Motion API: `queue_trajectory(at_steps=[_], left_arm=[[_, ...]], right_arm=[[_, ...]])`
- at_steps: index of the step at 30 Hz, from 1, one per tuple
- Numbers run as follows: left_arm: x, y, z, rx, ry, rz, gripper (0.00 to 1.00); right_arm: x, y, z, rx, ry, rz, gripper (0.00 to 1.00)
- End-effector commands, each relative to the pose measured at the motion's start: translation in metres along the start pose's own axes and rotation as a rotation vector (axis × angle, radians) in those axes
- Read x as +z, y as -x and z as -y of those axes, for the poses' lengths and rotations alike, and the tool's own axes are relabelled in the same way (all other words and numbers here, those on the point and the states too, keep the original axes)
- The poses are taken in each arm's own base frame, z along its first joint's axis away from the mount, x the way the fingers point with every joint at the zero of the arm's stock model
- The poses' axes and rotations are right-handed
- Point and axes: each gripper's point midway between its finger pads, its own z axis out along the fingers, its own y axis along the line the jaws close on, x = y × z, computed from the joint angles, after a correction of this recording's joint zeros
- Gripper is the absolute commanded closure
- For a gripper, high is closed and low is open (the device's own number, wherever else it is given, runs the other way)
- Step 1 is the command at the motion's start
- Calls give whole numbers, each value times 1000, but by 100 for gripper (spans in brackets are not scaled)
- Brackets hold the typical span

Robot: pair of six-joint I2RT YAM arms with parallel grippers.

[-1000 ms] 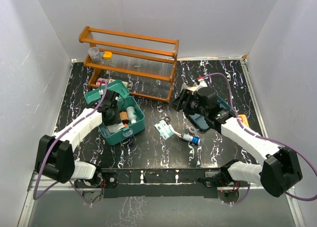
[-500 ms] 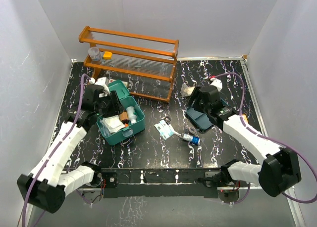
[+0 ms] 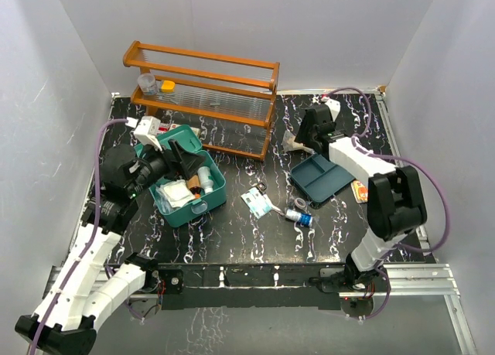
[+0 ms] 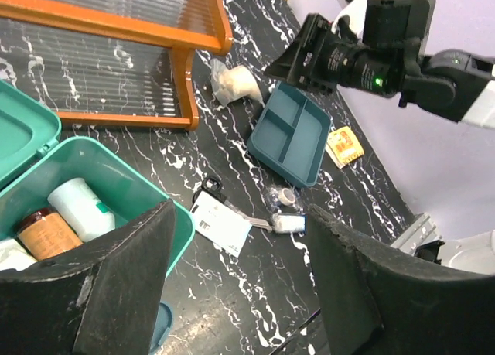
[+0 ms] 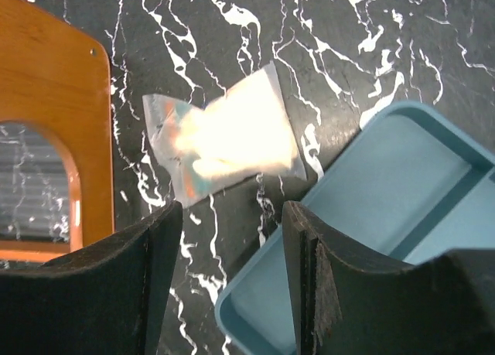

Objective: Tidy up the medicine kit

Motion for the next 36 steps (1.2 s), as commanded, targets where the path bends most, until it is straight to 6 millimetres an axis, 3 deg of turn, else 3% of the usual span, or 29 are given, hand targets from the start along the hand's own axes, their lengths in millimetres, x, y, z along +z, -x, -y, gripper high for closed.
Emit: queue_trajectory(at_steps=[1,4,8,11,15,22,30,36], left_arm=[[9,0,2,47,-64,65,33],[15,-4,-1,60,-73,60,33],[20,-6,-9,126,-58,55,35],[18,-2,-23,191,14,83,33],[21,-4,-29,207,34,82,32],[29,-10,-30,173,19,58,33],[29,-14,-31,161,24,45,33],[27,-13,-31,158,28,49,33]], right_arm=[[21,48,-7,-62,-11,124,48],[53,38,0,-95,-37,66,48],[74,33,12,-116,-45,22,51],[87,19,9,-161,18,-42,53],[92,2,-8,-200,143,-109,53],[103,-23,-6,-206,154,-177,47],[102,-40,-18,-212,247,-243,48],[99,-43,-20,-188,271,-263,72]])
